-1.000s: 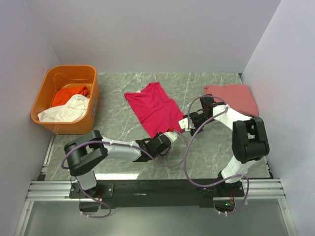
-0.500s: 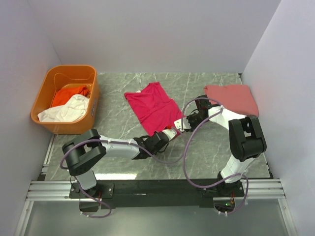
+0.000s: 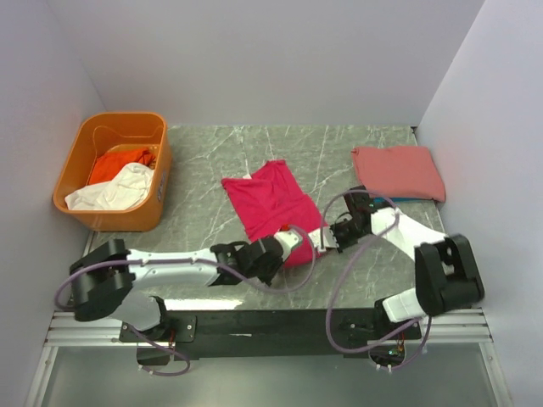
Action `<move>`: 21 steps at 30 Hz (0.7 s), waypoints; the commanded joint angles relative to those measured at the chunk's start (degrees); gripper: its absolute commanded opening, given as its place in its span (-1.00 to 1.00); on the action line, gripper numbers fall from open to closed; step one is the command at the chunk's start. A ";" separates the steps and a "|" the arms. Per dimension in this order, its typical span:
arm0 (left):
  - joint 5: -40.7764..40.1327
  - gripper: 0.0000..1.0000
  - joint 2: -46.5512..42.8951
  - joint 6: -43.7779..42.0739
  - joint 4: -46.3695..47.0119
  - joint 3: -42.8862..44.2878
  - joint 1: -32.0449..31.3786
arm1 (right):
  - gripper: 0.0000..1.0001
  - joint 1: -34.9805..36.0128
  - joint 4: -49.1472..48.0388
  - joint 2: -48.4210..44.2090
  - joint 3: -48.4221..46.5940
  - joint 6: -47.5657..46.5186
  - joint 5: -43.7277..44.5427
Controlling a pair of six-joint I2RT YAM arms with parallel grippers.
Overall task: Fold and stack the t-shirts
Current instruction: Fold the tshirt
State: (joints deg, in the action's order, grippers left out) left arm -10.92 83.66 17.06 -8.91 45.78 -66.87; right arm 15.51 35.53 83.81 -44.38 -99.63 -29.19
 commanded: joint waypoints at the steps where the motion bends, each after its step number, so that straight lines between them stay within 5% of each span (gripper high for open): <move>1: 6.69 -0.95 -4.37 10.44 -0.42 -4.64 -5.19 | -1.00 -0.21 10.86 -8.29 4.03 1.63 -4.11; 10: 7.50 -0.97 -8.24 18.18 1.44 -11.24 -11.35 | -1.00 -0.04 23.01 -25.79 10.28 4.79 -7.81; 21: 3.18 -0.99 -17.56 18.10 -0.85 -12.56 -9.16 | -1.00 0.14 19.93 -17.37 2.02 10.42 -9.31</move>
State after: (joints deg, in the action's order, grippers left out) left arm -6.52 67.83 34.26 -9.74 34.17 -76.95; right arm 15.55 55.99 64.58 -39.55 -90.94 -37.15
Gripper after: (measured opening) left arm 0.078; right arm 0.017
